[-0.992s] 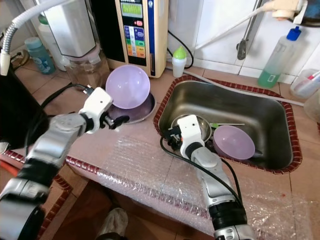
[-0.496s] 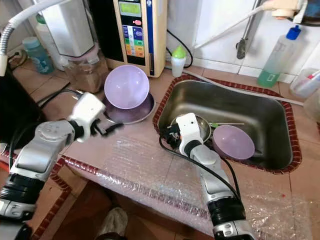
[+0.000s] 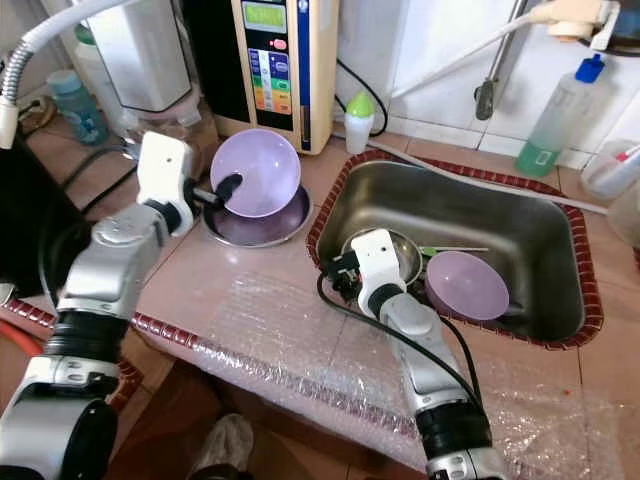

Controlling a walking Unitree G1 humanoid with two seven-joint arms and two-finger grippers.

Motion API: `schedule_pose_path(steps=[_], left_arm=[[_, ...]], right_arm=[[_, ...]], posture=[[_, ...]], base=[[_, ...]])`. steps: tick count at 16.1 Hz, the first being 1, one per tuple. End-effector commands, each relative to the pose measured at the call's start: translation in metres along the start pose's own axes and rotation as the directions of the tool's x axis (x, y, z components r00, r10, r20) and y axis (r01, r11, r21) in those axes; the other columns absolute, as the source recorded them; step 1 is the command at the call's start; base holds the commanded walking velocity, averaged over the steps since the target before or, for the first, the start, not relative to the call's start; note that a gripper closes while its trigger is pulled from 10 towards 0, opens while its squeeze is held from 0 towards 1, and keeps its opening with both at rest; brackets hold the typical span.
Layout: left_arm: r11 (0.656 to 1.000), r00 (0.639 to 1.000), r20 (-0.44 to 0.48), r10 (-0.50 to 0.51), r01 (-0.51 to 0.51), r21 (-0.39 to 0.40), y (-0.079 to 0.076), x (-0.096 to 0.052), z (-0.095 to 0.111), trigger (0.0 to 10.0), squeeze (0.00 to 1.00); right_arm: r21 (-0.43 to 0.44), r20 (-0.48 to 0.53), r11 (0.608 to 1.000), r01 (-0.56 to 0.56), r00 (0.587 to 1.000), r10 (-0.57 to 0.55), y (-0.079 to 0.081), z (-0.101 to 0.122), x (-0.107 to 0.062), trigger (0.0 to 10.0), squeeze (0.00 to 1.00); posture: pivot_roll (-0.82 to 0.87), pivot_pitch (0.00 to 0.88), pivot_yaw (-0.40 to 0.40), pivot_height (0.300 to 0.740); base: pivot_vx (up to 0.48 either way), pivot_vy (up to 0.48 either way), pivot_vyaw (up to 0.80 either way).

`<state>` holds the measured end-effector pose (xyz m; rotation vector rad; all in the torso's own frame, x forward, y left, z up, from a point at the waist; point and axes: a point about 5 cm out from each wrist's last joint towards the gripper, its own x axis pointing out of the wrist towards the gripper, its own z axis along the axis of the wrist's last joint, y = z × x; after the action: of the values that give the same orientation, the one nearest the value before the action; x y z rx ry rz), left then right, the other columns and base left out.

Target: Kitchen organization

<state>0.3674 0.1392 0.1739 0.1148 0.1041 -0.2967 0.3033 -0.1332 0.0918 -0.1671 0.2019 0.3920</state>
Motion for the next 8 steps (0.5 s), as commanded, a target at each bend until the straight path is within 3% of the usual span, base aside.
schedule_pose_path(steps=[1, 2, 3, 8], left_arm=[[0.999, 0.999, 0.001, 0.041, -0.041, -0.008, 0.004, 0.007, 0.003, 10.0, 1.0], [0.999, 0.999, -0.011, 0.053, -0.053, -0.014, 0.005, 0.01, 0.001, 10.0, 0.71], [0.997, 0.997, -0.03, 0.072, -0.073, -0.024, 0.006, 0.014, -0.002, 10.0, 0.0], [0.994, 0.992, -0.109, 0.059, -0.069, -0.087, -0.001, 0.022, -0.02, 10.0, 0.0]], right_arm=[[0.015, -0.083, 1.0, 0.0, 0.997, 0.001, 0.004, -0.019, -0.006, 10.0, 0.0], [0.018, -0.086, 1.0, 0.004, 0.996, -0.002, 0.004, -0.02, -0.009, 10.0, 0.0], [0.021, -0.09, 1.0, 0.009, 0.996, -0.007, 0.005, -0.022, -0.012, 10.0, 0.0], [0.03, -0.095, 0.999, 0.028, 0.995, -0.025, 0.006, -0.024, -0.017, 10.0, 0.0]], posture=[[-0.03, 0.0, 0.046, 0.74], [-0.04, 0.0, 0.05, 0.74], [-0.05, 0.0, 0.057, 0.74], [-0.07, 0.004, 0.077, 0.74]], base=[[0.0, 0.0, 0.0], [0.0, 0.0, 0.0], [0.0, 0.0, 0.0], [0.0, 0.0, 0.0]])
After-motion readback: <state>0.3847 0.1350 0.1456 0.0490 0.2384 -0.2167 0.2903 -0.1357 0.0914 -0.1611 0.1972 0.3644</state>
